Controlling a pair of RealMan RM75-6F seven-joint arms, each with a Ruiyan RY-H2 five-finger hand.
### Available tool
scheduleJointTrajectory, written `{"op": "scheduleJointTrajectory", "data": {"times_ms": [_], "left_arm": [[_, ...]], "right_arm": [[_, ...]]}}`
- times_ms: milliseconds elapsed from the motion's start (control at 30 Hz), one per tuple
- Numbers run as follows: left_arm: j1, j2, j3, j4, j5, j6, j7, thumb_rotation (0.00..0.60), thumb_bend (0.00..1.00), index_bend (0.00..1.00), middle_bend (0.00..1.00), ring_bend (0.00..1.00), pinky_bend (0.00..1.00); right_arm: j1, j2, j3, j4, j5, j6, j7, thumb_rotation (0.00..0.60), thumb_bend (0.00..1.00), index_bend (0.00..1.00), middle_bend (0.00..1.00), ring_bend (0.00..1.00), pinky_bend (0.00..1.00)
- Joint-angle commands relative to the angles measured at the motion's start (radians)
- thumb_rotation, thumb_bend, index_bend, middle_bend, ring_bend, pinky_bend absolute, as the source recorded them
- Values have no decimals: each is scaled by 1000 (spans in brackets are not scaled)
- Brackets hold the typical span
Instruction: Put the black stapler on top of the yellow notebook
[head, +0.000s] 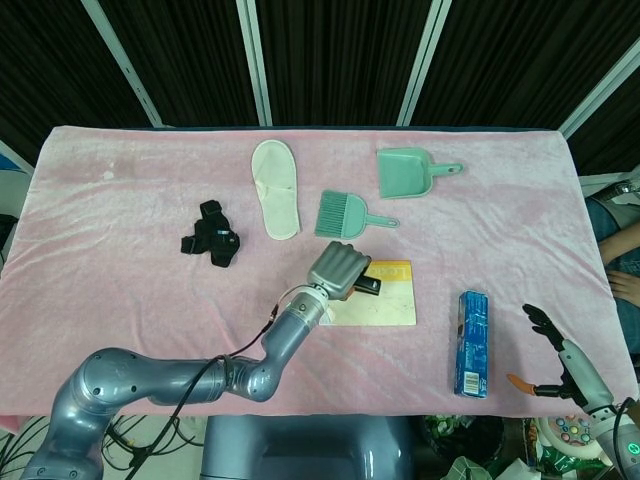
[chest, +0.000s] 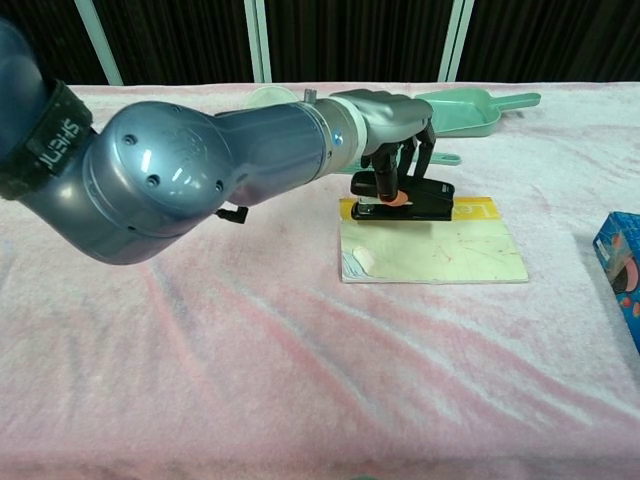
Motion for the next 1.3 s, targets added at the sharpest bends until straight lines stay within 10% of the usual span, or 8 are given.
{"op": "scheduleJointTrajectory", "data": {"times_ms": [33, 333, 667, 1133, 1300], "left_arm": [[-2, -20, -2, 29, 13, -16, -17, 600, 391, 506, 498, 329, 433], [4, -45, -23, 52, 17, -36, -61, 600, 43, 242, 92, 0, 117], [39, 12, -41, -17, 43, -22, -102, 600, 11, 205, 28, 0, 54], [212, 503, 60, -471, 122, 41, -58, 600, 26, 236, 56, 0, 47], [324, 667, 156, -577, 232, 124, -63, 600, 27, 236, 57, 0, 40]], "right_arm": [[0, 0, 0, -1, -2, -1, -1, 600, 120, 10, 8, 73, 118], [-2, 2, 4, -3, 0, -4, -2, 600, 121, 10, 8, 73, 118], [-4, 4, 7, -3, -2, -6, -4, 600, 122, 10, 7, 74, 118], [-23, -6, 41, 14, 80, -18, -111, 600, 121, 11, 7, 73, 118], [-48, -44, 86, 52, 194, -8, -403, 600, 121, 11, 3, 57, 116]]}}
